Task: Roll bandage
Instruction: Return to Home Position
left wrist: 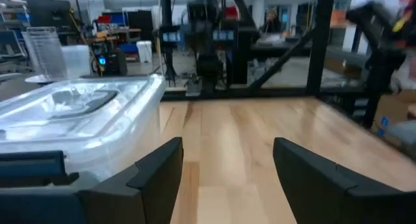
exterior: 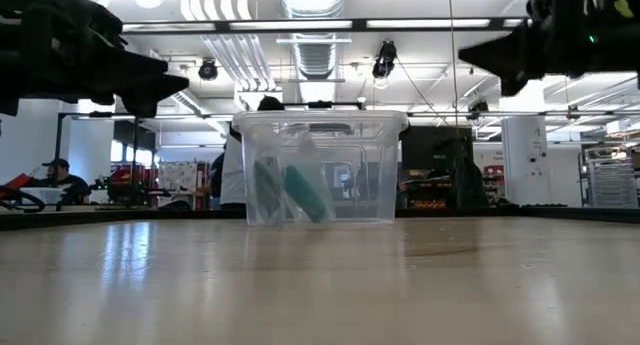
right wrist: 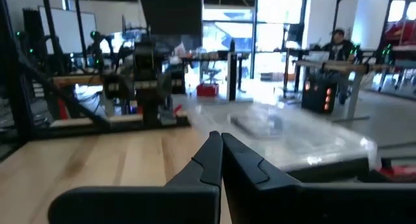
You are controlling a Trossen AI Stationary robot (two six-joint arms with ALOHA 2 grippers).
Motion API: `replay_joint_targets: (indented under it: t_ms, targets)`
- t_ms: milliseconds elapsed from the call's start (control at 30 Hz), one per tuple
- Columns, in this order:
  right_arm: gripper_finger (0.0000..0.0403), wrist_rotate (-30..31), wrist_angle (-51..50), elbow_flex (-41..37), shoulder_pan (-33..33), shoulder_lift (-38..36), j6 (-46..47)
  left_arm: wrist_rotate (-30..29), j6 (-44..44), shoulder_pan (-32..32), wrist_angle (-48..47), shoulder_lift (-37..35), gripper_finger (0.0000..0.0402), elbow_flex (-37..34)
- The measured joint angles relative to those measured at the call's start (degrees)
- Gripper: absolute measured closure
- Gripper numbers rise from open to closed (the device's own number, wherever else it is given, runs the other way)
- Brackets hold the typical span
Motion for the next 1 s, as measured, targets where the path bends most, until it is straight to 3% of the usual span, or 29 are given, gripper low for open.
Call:
replay_joint_targets:
  t_ms: [233,433,633,733,1000]
  targets:
    - [0.0403,-0.50,-0.51,-4.43,-0.13,-7.34,-0.14,0.96,-3.87,-0.22,-8.03,-11.74,0.0171,0.00]
    - [0.0403,-0.64,-13.71,-4.72,-0.11,-15.26,1.75,0.93,-3.68,-0.22,-19.67,-26.74,0.0171,-0.04]
    - [0.0403,-7.97,-30.82,-3.23,-0.05,-27.64,4.86,0.63,-5.22,-0.22,-23.71,-26.50,0.0171,0.02]
    - [0.0403,-8.19,-38.92,-2.63,0.34,-33.99,5.32,0.77,-8.13,-0.24,-21.60,-26.62,0.0171,0.34]
    - [0.0403,-12.84,-38.89,-3.87,0.69,-32.62,-0.32,-0.56,-8.50,-0.24,-22.16,-24.66,0.0171,1.40]
